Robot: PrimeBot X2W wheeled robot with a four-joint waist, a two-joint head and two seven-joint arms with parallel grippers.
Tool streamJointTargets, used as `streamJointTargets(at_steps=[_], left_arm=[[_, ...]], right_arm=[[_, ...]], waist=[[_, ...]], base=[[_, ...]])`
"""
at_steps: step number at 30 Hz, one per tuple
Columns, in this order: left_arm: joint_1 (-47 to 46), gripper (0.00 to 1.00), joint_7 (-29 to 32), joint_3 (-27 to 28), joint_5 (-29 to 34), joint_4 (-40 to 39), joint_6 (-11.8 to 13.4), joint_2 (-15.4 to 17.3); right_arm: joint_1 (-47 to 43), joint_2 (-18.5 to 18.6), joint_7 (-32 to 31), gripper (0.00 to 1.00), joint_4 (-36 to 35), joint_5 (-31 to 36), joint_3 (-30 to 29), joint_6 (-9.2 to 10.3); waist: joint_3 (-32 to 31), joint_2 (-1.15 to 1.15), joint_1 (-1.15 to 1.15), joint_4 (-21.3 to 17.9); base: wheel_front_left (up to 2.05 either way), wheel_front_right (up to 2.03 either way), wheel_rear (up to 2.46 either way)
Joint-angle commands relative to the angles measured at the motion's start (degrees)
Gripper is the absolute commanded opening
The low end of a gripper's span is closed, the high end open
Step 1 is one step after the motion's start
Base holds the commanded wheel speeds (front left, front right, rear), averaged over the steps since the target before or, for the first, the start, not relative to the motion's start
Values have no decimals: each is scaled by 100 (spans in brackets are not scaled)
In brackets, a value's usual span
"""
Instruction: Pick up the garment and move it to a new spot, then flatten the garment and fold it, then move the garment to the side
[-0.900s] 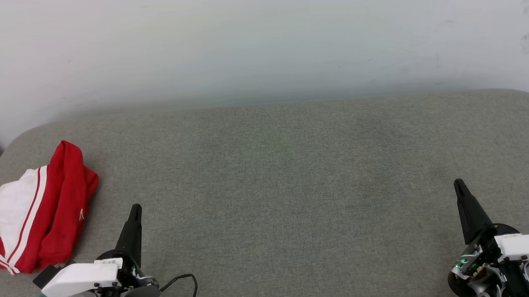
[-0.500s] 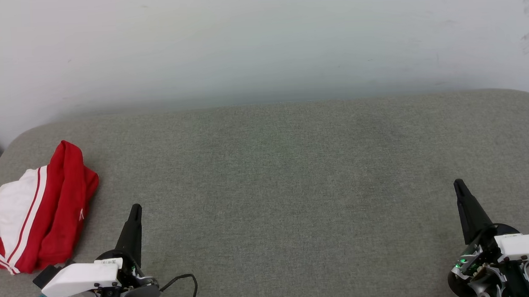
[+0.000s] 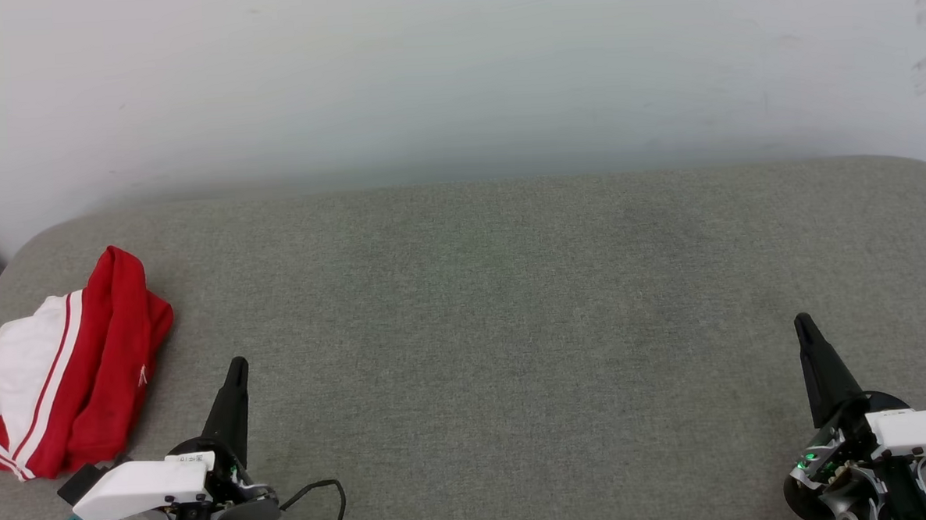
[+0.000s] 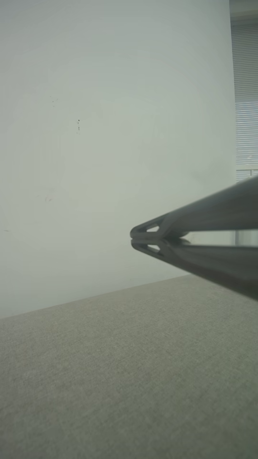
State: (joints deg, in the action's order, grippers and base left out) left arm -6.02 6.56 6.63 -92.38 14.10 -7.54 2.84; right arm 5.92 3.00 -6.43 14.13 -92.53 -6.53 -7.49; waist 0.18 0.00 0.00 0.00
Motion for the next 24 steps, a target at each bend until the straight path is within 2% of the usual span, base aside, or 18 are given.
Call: streamJointTargets(at_steps=[1, 12, 13, 14, 15, 24], left_arm=[[-41, 0, 9, 6, -7, -17, -10, -9], [-41, 0, 9, 6, -7, -17, -10, -9], [7, 100, -3, -7, -1, 15, 1, 0], [31, 0, -5, -17, -1, 62, 2, -2], [81, 100, -8, -25, 0, 114, 3, -7], [52, 100, -275, -368, 105, -80, 4, -5]], right_arm=[[75, -25, -8, 0, 5, 26, 4, 0], [75, -25, -8, 0, 5, 26, 4, 0], [-10, 0, 4, 100, 10, -1, 0, 0], [-39, -1, 7, 0, 48, -1, 2, 1], [-83, -3, 8, 100, 101, -1, 5, 1], [-222, 23, 262, 100, -156, 174, 137, 0]], waist=[[0, 0, 0, 0], [0, 0, 0, 0], [0, 0, 0, 0], [0, 0, 0, 0], [1, 0, 0, 0], [6, 0, 0, 1]], base=[[0, 0, 0], [0, 0, 0], [0, 0, 0], [0, 0, 0], [0, 0, 0], [0, 0, 0]])
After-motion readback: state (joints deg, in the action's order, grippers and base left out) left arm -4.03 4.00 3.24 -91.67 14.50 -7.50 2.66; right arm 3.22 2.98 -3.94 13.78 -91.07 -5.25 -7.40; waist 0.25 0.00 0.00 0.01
